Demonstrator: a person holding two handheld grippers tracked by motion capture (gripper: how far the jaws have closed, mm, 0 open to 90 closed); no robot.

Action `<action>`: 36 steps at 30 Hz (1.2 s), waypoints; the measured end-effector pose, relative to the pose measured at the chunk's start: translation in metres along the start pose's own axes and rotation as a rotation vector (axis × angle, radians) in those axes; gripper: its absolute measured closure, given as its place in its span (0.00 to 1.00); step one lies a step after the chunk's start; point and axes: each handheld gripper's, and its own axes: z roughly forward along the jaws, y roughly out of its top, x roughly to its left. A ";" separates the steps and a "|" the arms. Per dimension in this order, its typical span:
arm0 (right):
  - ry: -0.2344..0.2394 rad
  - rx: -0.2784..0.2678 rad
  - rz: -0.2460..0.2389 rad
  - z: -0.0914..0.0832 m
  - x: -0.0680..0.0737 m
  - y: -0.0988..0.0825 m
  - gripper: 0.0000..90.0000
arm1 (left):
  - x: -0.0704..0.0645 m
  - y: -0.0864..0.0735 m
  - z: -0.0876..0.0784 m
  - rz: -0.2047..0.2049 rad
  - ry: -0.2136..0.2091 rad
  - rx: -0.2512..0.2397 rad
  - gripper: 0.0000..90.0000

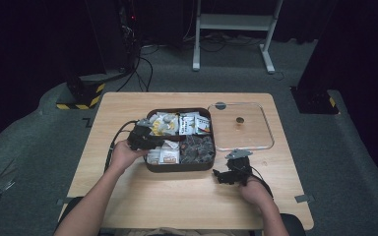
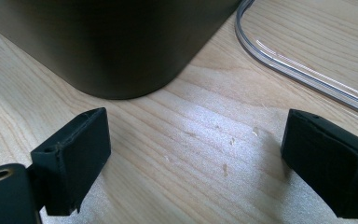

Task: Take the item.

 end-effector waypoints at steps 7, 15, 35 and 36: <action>0.001 0.000 -0.001 0.000 0.000 0.000 0.09 | -0.005 0.004 0.004 0.068 0.013 0.019 0.86; 0.001 -0.001 -0.001 0.000 0.000 0.000 0.09 | -0.005 0.008 0.006 0.076 0.001 0.040 0.98; 0.001 0.000 0.000 0.000 0.000 0.000 0.09 | -0.001 0.010 -0.013 0.035 -0.041 -0.010 0.99; 0.001 0.000 0.000 0.000 0.000 0.000 0.09 | 0.000 0.010 -0.014 0.032 -0.040 -0.012 0.99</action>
